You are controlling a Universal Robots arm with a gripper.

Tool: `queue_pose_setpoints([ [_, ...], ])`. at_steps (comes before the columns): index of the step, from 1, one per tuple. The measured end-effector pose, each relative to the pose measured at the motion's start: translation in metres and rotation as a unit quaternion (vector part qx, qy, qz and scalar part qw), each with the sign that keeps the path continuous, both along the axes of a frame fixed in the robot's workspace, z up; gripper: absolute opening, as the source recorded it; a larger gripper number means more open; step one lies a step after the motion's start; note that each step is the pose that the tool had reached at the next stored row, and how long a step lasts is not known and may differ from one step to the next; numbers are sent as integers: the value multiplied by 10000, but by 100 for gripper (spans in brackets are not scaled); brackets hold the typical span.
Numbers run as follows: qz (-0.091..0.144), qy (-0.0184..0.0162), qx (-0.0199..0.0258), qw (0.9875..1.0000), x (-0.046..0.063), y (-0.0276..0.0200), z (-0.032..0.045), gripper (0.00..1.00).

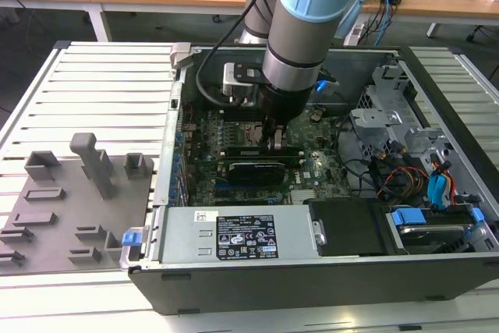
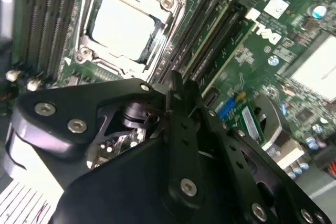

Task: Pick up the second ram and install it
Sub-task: 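Insert the second ram into the second slot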

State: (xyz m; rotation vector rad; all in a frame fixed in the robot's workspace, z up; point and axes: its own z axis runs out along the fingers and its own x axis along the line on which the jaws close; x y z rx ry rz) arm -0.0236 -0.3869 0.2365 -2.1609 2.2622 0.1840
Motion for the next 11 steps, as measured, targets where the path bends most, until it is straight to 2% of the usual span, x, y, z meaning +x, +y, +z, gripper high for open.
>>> queue_pose_setpoints([
  [1,0,0,-46,10000,0,33,106,22],
  [3,1,0,-105,9999,0,84,216,20],
  [5,0,-1,-136,9999,0,108,265,11],
  [6,0,0,-151,9999,0,118,287,11],
  [8,0,0,-188,9998,0,147,380,11],
  [11,0,-1,-192,9998,0,149,410,11],
])
